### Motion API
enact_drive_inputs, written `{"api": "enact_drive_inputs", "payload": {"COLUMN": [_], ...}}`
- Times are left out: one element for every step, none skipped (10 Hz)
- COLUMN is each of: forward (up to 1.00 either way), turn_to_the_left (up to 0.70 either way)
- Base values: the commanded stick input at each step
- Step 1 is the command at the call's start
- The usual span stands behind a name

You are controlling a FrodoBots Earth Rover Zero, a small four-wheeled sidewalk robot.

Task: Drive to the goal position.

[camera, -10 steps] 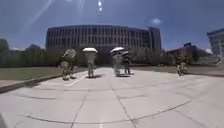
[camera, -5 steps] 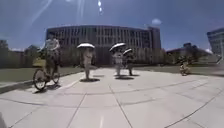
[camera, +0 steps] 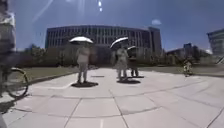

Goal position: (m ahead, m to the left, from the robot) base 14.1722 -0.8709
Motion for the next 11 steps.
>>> {"api": "enact_drive_inputs", "payload": {"forward": [0.59, 0.55, 0.44, 0.24, 0.09, 0.09, 0.09, 0.09, 0.09, 0.09, 0.09], "turn_to_the_left": [0.0, 0.0, 0.0, 0.0, 0.0, 0.0, 0.0, 0.0, 0.0, 0.0, 0.0]}}
